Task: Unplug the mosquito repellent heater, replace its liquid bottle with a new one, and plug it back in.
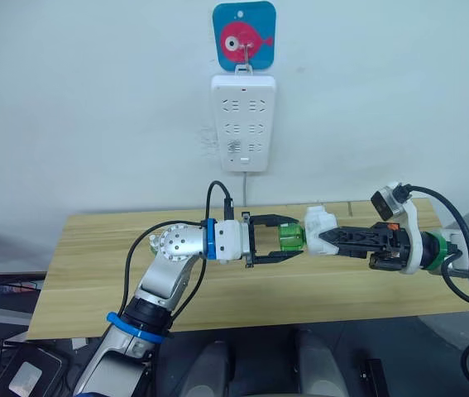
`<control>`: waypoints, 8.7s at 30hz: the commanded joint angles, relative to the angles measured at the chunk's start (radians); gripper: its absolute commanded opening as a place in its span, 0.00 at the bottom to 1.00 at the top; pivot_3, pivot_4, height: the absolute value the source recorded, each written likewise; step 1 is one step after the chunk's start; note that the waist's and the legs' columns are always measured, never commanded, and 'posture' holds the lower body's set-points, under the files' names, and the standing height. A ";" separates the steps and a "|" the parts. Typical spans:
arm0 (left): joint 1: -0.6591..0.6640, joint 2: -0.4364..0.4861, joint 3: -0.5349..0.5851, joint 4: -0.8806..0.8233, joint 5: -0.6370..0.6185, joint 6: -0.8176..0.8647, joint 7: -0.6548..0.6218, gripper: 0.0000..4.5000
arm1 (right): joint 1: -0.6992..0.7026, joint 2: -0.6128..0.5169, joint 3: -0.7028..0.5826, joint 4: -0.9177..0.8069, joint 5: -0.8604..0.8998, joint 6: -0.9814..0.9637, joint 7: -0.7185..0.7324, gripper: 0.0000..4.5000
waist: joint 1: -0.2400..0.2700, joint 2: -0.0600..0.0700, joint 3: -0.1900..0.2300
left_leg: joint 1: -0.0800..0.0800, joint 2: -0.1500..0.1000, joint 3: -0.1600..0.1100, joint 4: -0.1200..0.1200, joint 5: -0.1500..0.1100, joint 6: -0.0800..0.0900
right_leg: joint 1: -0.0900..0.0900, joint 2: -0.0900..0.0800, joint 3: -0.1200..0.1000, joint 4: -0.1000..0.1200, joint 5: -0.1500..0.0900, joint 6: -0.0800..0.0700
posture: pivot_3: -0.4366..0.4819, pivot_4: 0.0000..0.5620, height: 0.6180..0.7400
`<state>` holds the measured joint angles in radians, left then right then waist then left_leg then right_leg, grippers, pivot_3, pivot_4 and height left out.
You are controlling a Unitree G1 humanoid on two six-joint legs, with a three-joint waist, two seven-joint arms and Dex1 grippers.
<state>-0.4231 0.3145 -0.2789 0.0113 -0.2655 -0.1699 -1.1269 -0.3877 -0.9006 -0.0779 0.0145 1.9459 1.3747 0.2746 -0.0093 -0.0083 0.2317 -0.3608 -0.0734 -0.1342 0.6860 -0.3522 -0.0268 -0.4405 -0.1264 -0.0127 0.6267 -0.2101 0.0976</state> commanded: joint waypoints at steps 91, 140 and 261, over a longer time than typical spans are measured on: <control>-0.143 0.137 -0.072 0.298 0.661 -0.987 0.718 0.50 | -0.091 0.002 0.027 0.020 0.026 -0.033 -0.005 0.67 | 0.037 -0.003 0.010 | -0.009 -0.001 0.003 0.012 0.000 0.004 | -0.001 0.000 0.001 -0.015 0.017 0.003 | 0.55 0.40 1.00; -0.013 0.207 0.013 0.072 0.260 -0.587 0.248 0.99 | -0.096 -0.062 0.008 0.095 0.026 -0.047 0.034 0.67 | 0.043 -0.003 0.010 | -0.009 -0.001 0.012 0.013 0.001 0.004 | 0.000 -0.001 0.002 -0.016 0.018 0.003 | 0.56 0.41 1.00; 0.184 0.170 0.152 -0.333 -0.516 0.847 0.309 0.49 | -0.091 0.249 -0.397 -0.139 -1.286 0.229 0.288 1.00 | 0.033 -0.002 0.010 | -0.007 -0.001 0.007 0.012 0.002 0.005 | 0.000 0.000 0.004 -0.015 0.020 0.004 | 0.57 0.48 1.00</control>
<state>-0.2486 0.4907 -0.0829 -0.2701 -0.9235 0.8452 -0.7982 -0.4992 -0.6813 -0.3579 -0.0665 0.5460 1.5311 0.5863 0.0237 -0.0101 0.2416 -0.3677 -0.0741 -0.1267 0.6980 -0.3507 -0.0215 -0.4406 -0.1262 -0.0086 0.6120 -0.1899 0.1014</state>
